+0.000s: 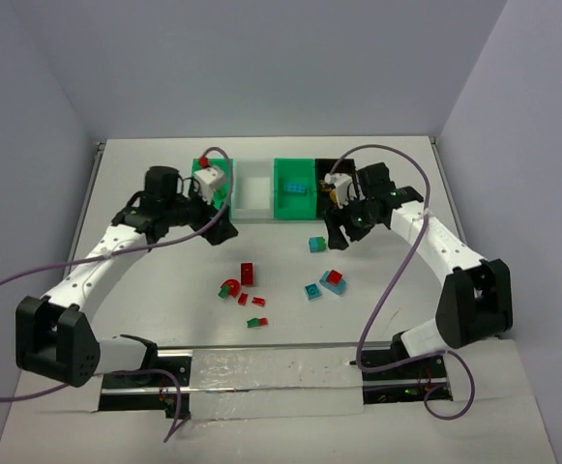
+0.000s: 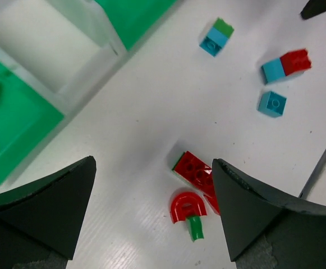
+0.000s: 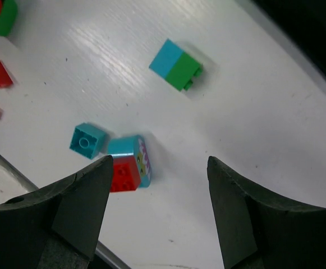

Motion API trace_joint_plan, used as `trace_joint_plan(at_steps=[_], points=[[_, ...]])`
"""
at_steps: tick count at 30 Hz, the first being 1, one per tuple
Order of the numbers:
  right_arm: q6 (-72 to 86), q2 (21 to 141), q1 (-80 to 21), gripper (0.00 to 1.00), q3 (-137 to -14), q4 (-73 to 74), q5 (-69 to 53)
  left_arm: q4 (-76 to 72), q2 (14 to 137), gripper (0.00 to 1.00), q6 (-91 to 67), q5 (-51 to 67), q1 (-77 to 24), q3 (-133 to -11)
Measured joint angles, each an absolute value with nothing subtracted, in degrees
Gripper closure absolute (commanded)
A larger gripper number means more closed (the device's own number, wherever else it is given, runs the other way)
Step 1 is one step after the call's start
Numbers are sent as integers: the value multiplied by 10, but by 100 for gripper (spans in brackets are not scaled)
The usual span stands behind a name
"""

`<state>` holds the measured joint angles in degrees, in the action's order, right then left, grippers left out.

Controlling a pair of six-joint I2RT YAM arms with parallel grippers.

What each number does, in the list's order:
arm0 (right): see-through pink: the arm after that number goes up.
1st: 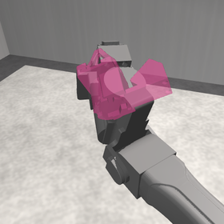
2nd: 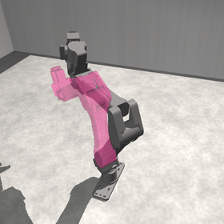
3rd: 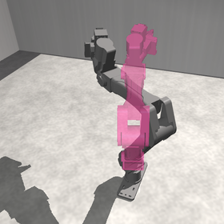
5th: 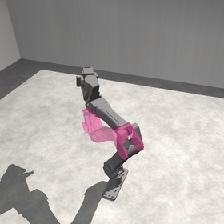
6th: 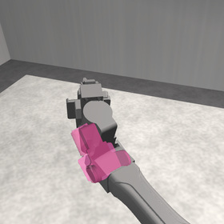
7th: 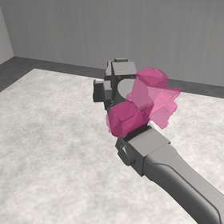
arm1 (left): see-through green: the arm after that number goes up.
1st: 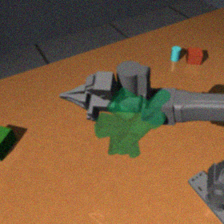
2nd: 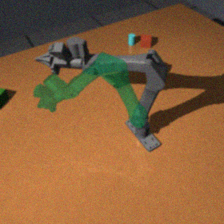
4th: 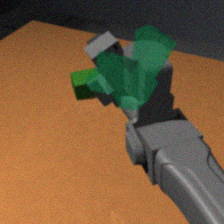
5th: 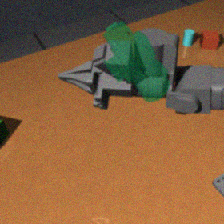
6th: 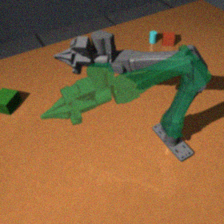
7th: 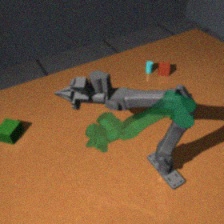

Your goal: Sort the legos into containers by color

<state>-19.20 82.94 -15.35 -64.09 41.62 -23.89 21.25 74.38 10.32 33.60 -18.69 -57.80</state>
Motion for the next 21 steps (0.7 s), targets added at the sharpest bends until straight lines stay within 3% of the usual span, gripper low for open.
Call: trace_joint_plan(at_steps=[9,21], points=[[-176,767,-152,25,-612,410,-198,299,832,1,-11,127,-375,-583],[-150,764,-147,24,-612,399,-183,377,909,17,-162,0,-412,-630]])
